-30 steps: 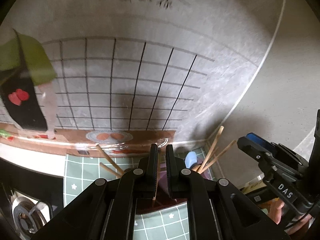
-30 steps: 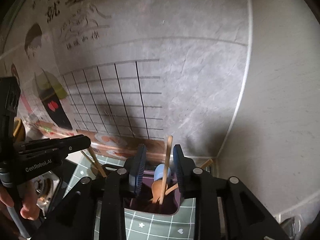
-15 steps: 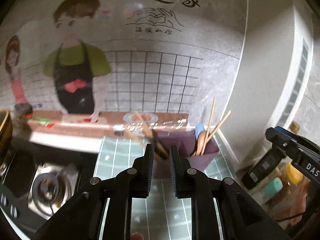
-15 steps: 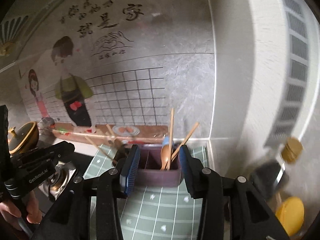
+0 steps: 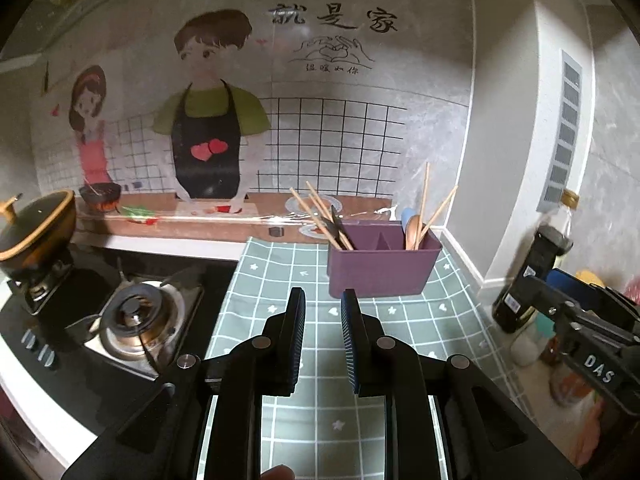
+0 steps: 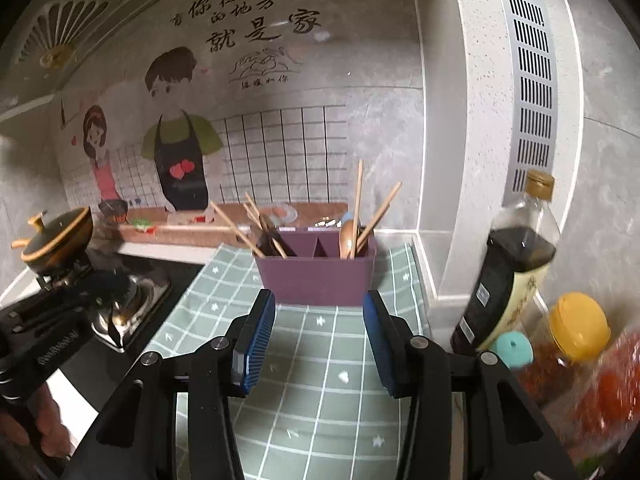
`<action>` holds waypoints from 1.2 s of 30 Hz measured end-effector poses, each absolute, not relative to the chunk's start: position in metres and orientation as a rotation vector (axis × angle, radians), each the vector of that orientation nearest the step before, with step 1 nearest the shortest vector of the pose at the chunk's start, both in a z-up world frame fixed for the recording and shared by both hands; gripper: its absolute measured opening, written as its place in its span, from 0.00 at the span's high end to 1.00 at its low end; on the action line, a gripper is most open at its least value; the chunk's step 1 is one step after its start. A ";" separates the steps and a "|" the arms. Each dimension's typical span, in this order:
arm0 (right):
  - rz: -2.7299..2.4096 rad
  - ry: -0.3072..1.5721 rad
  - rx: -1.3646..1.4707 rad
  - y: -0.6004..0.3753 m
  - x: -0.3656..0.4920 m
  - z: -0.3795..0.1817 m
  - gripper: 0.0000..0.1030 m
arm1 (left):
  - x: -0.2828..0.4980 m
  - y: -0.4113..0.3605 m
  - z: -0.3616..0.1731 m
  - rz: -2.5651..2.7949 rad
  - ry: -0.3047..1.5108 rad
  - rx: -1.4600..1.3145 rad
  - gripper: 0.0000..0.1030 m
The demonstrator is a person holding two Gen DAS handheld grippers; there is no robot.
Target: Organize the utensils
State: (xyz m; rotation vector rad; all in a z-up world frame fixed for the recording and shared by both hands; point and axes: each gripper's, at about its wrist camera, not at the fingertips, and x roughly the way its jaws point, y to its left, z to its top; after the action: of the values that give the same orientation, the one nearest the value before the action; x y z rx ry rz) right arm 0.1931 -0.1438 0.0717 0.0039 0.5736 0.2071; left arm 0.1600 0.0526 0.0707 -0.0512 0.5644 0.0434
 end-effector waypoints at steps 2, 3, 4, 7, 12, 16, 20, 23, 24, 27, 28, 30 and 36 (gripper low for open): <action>0.198 0.571 -0.006 -0.142 0.185 0.068 0.58 | 0.151 0.048 0.068 0.045 0.557 -0.033 0.81; 0.191 0.571 -0.011 -0.140 0.181 0.066 0.58 | 0.148 0.046 0.066 0.042 0.556 -0.027 0.81; 0.188 0.571 -0.015 -0.139 0.178 0.064 0.58 | 0.146 0.044 0.065 0.041 0.558 -0.022 0.81; 0.178 0.574 -0.027 -0.137 0.171 0.058 0.58 | 0.142 0.037 0.061 0.036 0.571 -0.003 0.81; 0.186 0.591 -0.019 -0.136 0.165 0.052 0.58 | 0.139 0.033 0.059 0.029 0.579 0.002 0.81; 0.180 0.591 -0.028 -0.135 0.162 0.050 0.58 | 0.138 0.035 0.058 0.030 0.589 -0.009 0.81; 0.179 0.593 -0.032 -0.135 0.162 0.050 0.58 | 0.139 0.036 0.057 0.034 0.601 -0.025 0.81; 0.176 0.592 -0.030 -0.135 0.161 0.050 0.58 | 0.140 0.036 0.057 0.037 0.607 -0.026 0.81; 0.179 0.595 -0.030 -0.135 0.162 0.050 0.58 | 0.140 0.036 0.056 0.037 0.609 -0.028 0.81; 0.182 0.597 -0.031 -0.136 0.162 0.050 0.58 | 0.141 0.037 0.055 0.037 0.613 -0.029 0.81; 0.182 0.596 -0.032 -0.136 0.162 0.050 0.58 | 0.141 0.037 0.055 0.037 0.614 -0.030 0.81; 0.181 0.594 -0.034 -0.136 0.161 0.050 0.58 | 0.141 0.037 0.055 0.036 0.614 -0.031 0.81; 0.185 0.602 -0.034 -0.137 0.163 0.048 0.58 | 0.142 0.036 0.053 0.032 0.618 -0.032 0.81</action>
State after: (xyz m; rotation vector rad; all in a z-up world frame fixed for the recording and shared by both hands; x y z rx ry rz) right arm 0.1627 -0.1367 0.0483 -0.0337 0.6022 0.1849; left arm 0.1424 0.0362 0.0534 -0.0319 0.6179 0.0321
